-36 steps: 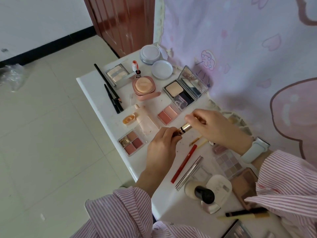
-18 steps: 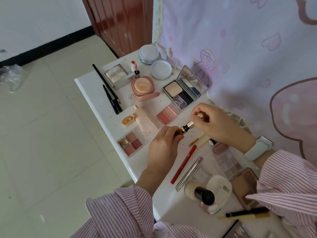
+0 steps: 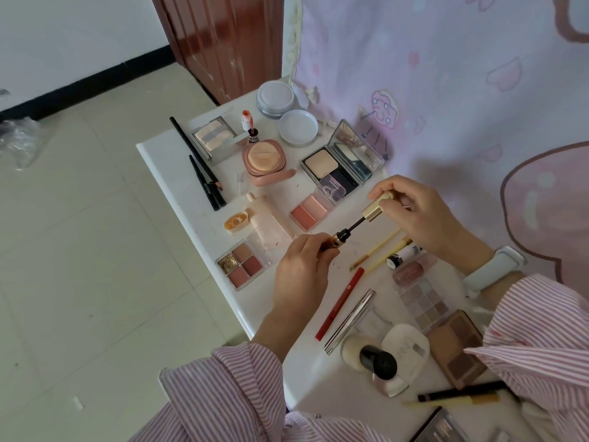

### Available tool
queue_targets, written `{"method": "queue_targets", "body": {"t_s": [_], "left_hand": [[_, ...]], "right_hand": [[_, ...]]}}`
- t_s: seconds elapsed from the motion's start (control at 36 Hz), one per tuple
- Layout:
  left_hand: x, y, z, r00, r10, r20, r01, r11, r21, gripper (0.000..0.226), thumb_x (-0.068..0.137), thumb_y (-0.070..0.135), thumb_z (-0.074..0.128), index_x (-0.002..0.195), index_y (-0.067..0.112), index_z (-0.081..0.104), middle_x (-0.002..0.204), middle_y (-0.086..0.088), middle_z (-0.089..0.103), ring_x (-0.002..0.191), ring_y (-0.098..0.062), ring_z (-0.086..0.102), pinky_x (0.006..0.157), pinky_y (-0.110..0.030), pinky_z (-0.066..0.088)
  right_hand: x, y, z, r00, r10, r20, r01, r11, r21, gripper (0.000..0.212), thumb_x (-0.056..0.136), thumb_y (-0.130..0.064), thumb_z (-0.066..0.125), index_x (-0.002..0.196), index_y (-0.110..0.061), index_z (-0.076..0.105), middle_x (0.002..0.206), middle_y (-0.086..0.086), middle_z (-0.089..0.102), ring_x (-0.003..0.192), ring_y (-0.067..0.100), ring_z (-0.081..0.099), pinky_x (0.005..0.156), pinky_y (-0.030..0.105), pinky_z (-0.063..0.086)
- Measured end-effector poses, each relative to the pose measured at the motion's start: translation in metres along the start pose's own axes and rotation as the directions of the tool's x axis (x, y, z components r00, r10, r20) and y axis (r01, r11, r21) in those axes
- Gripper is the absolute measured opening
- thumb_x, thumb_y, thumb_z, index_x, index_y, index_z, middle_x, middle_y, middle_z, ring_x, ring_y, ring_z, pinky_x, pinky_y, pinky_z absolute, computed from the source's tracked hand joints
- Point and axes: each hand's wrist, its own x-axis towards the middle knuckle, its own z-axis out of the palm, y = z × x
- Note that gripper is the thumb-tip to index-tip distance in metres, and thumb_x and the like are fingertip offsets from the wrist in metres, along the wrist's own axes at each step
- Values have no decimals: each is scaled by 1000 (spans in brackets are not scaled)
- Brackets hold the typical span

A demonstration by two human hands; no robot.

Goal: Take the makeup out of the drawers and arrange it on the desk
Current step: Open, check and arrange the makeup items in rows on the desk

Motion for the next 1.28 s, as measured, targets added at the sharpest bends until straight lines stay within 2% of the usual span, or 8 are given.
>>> {"method": "queue_targets", "body": {"t_s": [0.25, 0.44, 0.61, 0.75, 0.86, 1.0, 1.11, 1.28], "left_hand": [[9, 8, 21, 999, -31, -35, 29, 998, -56, 20, 88, 19, 61, 104, 7, 65, 92, -5, 65, 86, -18, 57, 73, -26, 47], [26, 12, 31, 995, -71, -66, 63, 992, -112, 18, 86, 17, 65, 101, 6, 66, 91, -5, 67, 79, -18, 61, 70, -35, 54], [36, 13, 32, 993, -91, -73, 80, 986, -147, 23, 89, 17, 61, 109, 8, 64, 102, -6, 65, 89, -14, 61, 81, -28, 53], [36, 9, 33, 993, -94, -74, 83, 986, -143, 20, 89, 15, 61, 108, 8, 62, 102, -6, 65, 89, -13, 61, 80, -32, 55], [38, 6, 34, 994, -92, -61, 83, 988, -132, 21, 89, 15, 61, 109, 9, 60, 103, -6, 66, 90, -14, 62, 79, -34, 56], [37, 3, 37, 994, -97, -58, 91, 991, -103, 23, 88, 14, 60, 110, 8, 57, 105, -8, 65, 92, -17, 63, 76, -36, 56], [37, 3, 37, 994, -101, -39, 97, 990, -99, 22, 88, 13, 60, 110, 7, 56, 107, -8, 64, 93, -17, 62, 77, -34, 56], [35, 2, 39, 993, -119, -29, 116, 989, -92, 24, 89, 13, 60, 112, 7, 55, 109, -9, 63, 93, -17, 61, 78, -35, 56]], "right_hand": [[4, 8, -3, 991, 63, -116, -58, 997, 46, 27, 96, -29, 45, 122, -24, 48, 87, -4, 54, 60, 15, 42, 57, 22, 39], [-1, 30, -6, 956, 136, -260, -73, 968, 238, 24, 100, -18, 32, 106, -32, 51, 78, -1, 55, 59, 12, 45, 52, 16, 36], [-11, 51, 0, 960, 197, -197, -193, 980, 40, 23, 97, -12, 38, 107, -21, 57, 82, -5, 58, 68, 6, 54, 63, 26, 48], [-16, 63, 8, 982, 169, -84, -180, 972, -148, 23, 96, -10, 43, 111, -13, 59, 93, -3, 59, 83, -2, 53, 72, 9, 43], [-18, 71, 14, 986, 155, -56, -163, 965, -205, 22, 94, -9, 46, 108, -13, 61, 99, 0, 61, 90, 12, 57, 82, 23, 47], [-20, 75, 16, 998, 53, 38, -32, 910, -413, 23, 90, -6, 50, 110, -9, 62, 103, 4, 59, 96, 17, 52, 84, 25, 42], [-23, 77, 18, 994, -16, 110, 76, 821, -565, 26, 84, -4, 55, 107, -11, 65, 105, 5, 60, 101, 25, 51, 87, 41, 43], [-25, 82, 19, 984, -71, 165, 161, 757, -634, 24, 76, -8, 56, 97, -13, 66, 99, 4, 60, 94, 28, 55, 76, 40, 40]]}}
